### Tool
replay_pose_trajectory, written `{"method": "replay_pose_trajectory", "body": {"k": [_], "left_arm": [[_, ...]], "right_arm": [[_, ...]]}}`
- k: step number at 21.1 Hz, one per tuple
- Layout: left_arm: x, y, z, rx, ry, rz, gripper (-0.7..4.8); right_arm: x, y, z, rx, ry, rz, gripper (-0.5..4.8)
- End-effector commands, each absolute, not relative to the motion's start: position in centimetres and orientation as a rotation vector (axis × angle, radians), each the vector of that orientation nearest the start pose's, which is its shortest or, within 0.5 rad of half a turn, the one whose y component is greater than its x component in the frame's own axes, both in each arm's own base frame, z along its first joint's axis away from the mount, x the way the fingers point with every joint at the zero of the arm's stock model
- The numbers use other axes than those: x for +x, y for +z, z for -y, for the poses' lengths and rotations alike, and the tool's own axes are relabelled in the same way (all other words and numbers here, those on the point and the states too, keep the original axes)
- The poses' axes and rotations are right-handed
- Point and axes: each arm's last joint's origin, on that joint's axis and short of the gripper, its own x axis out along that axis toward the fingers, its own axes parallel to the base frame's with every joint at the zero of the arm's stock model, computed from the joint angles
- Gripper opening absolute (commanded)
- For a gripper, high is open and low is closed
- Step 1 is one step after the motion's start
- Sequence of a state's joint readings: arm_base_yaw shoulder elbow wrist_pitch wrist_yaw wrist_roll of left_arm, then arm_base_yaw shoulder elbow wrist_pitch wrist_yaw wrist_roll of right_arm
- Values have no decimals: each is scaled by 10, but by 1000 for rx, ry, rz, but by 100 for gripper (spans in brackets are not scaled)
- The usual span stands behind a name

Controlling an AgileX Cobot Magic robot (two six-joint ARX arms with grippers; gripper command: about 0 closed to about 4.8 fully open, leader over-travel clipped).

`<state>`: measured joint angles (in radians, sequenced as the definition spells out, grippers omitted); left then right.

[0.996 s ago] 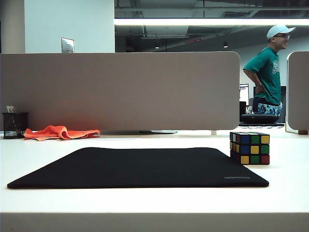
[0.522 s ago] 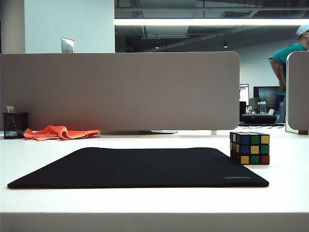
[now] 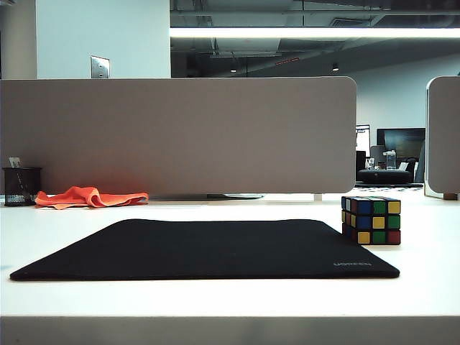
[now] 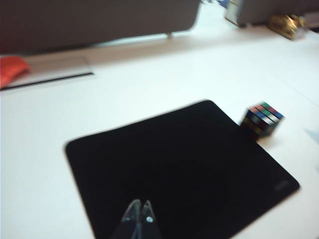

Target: Pick up the cube on the right side of the mouse pad, then place it in the center of the mouse pad.

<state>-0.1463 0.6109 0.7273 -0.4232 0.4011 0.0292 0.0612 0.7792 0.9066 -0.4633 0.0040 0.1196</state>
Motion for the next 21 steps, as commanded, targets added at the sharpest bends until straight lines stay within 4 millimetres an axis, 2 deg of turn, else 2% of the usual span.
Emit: {"method": "replay_pose_trajectory", "body": {"k": [1, 6, 7, 8, 12, 14, 15, 17, 18, 19, 21], "left_arm": [[133, 316, 34, -8, -532, -342, -4], [147, 329, 38, 7, -481, -420, -4], [150, 332, 39, 7, -482, -423, -4], [152, 336, 40, 8, -487, -422, -4], [157, 345, 45, 8, -525, -423, -4], [160, 346, 47, 4, -557, -437, 0], [161, 345, 48, 2, -564, -447, 9], [166, 341, 49, -3, -577, -477, 84], [168, 338, 50, -5, -577, -507, 165], [169, 337, 50, -8, -584, -520, 191], [170, 336, 51, -16, -605, -529, 192]], "right_arm": [[175, 349, -13, 76, 32, -405, -3], [195, 345, -24, 26, 54, -488, 2], [199, 343, -27, 19, 53, -504, 29], [202, 341, -28, 15, 59, -520, 73], [213, 331, -37, -1, 89, -584, 361], [219, 327, -42, -8, 101, -608, 474], [221, 325, -43, -11, 105, -619, 479], [227, 321, -46, -16, 111, -640, 479], [234, 318, -48, -13, 107, -673, 479], [239, 316, -49, -1, 99, -703, 479], [259, 309, -53, 42, 65, -822, 479]]}}
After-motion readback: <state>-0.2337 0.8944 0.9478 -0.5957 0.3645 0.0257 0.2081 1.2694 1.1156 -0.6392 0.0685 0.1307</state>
